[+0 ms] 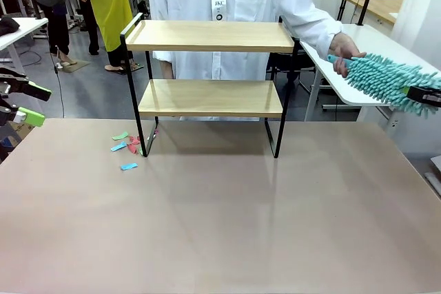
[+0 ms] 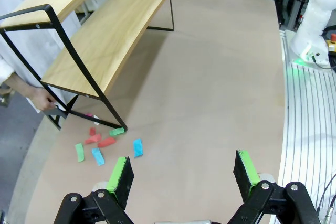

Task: Clean the shelf.
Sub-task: Hand the Duster back to the human.

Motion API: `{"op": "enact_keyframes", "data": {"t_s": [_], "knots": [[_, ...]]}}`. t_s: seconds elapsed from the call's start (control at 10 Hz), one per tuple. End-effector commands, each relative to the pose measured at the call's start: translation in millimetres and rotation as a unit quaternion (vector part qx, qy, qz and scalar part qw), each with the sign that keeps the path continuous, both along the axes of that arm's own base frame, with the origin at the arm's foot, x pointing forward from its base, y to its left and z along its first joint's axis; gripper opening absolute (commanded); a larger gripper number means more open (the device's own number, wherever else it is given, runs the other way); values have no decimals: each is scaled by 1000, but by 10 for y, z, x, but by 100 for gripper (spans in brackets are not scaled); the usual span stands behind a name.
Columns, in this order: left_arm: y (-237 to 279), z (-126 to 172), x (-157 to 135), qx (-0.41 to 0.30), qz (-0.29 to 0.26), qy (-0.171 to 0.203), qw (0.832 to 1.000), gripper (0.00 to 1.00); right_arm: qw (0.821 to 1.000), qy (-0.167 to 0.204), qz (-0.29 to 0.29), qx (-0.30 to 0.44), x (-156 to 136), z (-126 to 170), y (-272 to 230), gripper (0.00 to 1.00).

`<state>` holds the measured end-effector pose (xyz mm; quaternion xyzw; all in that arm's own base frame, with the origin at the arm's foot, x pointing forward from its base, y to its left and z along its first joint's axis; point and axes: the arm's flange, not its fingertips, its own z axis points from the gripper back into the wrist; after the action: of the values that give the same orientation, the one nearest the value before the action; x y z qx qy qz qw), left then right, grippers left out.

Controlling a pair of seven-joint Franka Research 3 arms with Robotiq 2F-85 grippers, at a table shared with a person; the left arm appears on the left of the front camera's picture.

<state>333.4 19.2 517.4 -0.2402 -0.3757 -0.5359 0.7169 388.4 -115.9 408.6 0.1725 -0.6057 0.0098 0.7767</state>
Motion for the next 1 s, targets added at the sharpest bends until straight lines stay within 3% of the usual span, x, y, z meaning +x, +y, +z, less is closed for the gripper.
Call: {"op": "enact_keyframes", "data": {"t_s": [0.0, 0.1, 0.2, 0.3, 0.4, 0.6, 0.9], "knots": [[-14, -7, 27, -12, -5, -10, 1000, 100, 1000, 1, -4, 1, -5, 28, 7, 16], [-14, -7, 27, -12, -5, -10, 1000, 100, 1000, 0, 0, 0, 0, 0, 0, 33], [-14, -7, 27, -12, -5, -10, 1000, 100, 1000, 6, 3, -4, -11, 29, -2, 66], [-14, -7, 27, -12, -5, -10, 1000, 100, 1000, 8, 4, -9, -30, 61, -2, 88], [-14, -7, 27, -12, -5, -10, 1000, 100, 1000, 8, 6, -13, -46, 123, -7, 100], [-14, -7, 27, -12, -5, -10, 1000, 100, 1000, -2, 3, 0, -78, 339, -61, 100], [-14, -7, 27, -12, -5, -10, 1000, 100, 998, -39, 3, 55, -122, 915, -299, 100]]}}
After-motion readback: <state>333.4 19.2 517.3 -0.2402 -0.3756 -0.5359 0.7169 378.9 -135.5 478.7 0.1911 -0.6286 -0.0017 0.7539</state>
